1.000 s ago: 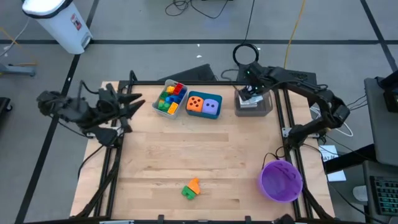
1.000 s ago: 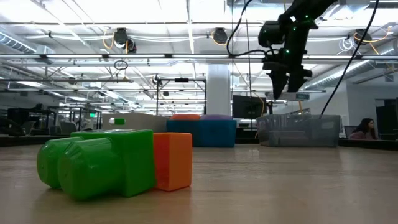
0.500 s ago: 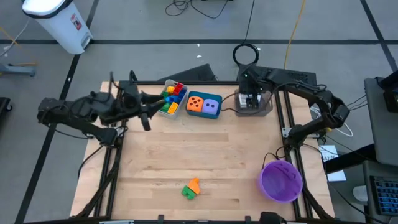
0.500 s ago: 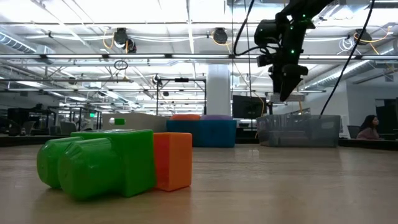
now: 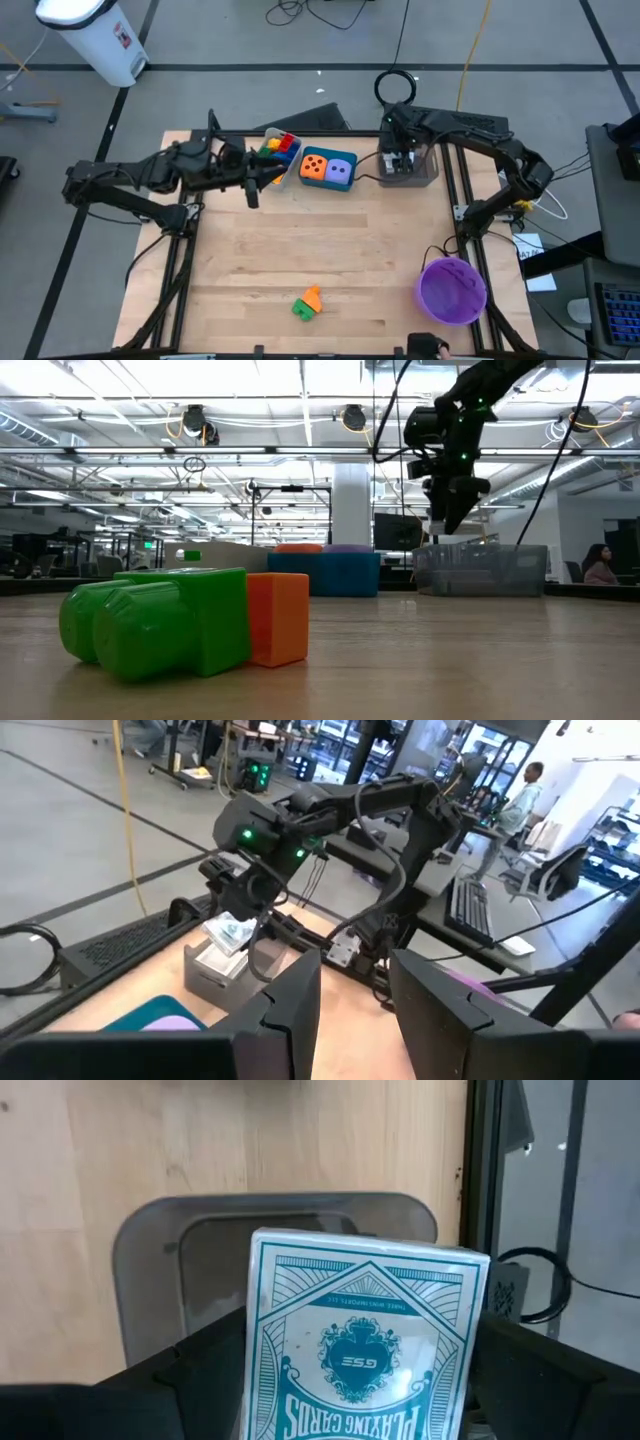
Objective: Pick & Place Toys
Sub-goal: Put the blue deck of cards into the black bin
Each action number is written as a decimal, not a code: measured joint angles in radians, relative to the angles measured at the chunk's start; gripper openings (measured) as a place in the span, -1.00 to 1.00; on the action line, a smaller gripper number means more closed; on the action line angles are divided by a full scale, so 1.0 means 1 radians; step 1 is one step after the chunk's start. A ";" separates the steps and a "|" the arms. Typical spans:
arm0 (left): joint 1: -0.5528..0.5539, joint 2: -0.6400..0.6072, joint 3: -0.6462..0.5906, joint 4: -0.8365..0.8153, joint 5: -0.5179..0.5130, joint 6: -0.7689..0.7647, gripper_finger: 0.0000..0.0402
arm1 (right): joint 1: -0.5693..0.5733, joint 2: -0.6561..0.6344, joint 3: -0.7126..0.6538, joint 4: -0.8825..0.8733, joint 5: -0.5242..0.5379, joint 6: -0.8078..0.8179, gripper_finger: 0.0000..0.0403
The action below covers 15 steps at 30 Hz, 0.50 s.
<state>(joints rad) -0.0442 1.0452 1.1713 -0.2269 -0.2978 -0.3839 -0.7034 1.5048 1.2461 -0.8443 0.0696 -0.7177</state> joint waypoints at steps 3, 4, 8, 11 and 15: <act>0.013 0.007 0.000 0.001 0.016 -0.003 -0.37 | -0.005 0.013 0.000 0.004 -0.017 -0.004 0.55; 0.018 0.008 0.000 0.002 0.018 -0.007 -0.37 | -0.006 0.018 0.000 0.003 -0.015 -0.007 0.55; 0.030 0.009 0.000 0.001 0.027 -0.011 -0.37 | -0.020 0.038 0.000 0.004 -0.022 -0.011 0.55; 0.041 0.009 0.000 0.001 0.046 -0.012 -0.37 | -0.032 0.053 0.000 0.010 -0.019 -0.020 0.55; 0.046 0.009 0.000 0.000 0.072 -0.014 -0.37 | -0.057 0.067 0.000 0.003 -0.022 -0.031 0.55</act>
<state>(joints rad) 0.0013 1.0538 1.1713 -0.2264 -0.2261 -0.3980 -0.7601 1.5721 1.2457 -0.8411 0.0481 -0.7489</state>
